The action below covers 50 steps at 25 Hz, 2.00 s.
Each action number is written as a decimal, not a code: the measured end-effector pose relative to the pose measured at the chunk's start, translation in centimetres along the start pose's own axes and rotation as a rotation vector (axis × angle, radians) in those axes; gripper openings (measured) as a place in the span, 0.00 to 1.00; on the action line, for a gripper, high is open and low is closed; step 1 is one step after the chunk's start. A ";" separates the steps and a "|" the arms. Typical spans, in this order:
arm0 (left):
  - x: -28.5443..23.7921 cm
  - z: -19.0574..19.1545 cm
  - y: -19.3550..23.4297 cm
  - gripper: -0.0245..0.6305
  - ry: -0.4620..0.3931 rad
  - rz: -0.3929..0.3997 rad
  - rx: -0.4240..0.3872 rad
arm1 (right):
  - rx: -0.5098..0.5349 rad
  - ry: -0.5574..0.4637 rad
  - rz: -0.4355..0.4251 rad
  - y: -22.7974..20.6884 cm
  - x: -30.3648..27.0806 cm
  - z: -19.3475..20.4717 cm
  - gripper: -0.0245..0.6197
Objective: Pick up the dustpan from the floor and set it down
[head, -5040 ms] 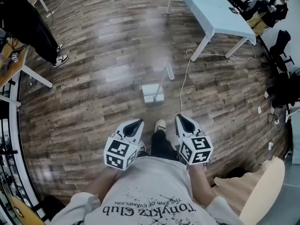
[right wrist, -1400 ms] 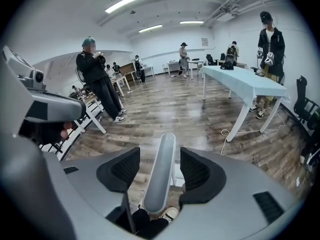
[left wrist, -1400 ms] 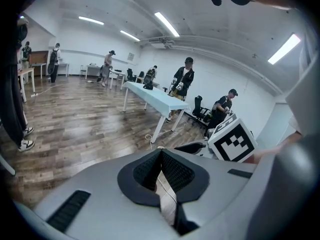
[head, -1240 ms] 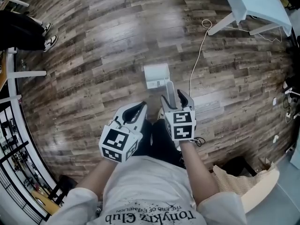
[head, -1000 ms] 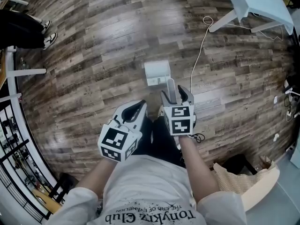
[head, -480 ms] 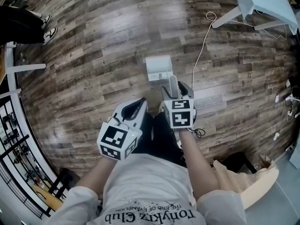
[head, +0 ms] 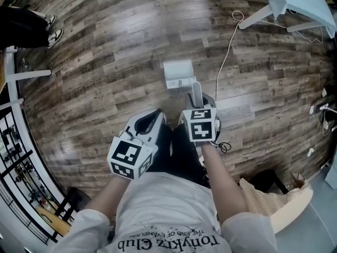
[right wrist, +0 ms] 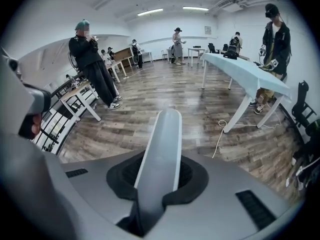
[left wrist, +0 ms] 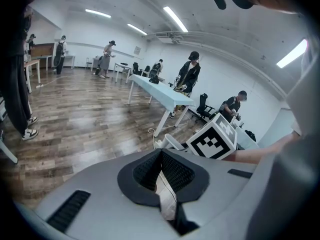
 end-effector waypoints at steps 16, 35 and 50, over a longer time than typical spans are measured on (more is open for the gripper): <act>0.9 0.1 0.0 0.07 -0.008 -0.013 -0.002 | -0.024 -0.006 -0.014 0.0 0.3 -0.3 0.13; 3.7 -1.1 -1.3 0.07 -0.055 -0.014 -0.033 | 0.076 -0.016 -0.107 2.7 5.9 -1.7 0.13; 7.5 -1.8 -3.6 0.07 -0.128 -0.045 -0.039 | 0.210 -0.017 -0.207 5.6 12.5 -4.2 0.13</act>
Point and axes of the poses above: the fingertips, and each gripper's own axes: x backward along the fingers, y to its left, z out of its underside, the point moved 7 cm from there along x, backward along the fingers, and after that the axes turned 14 degrees about -y, right-handed, at the moved point
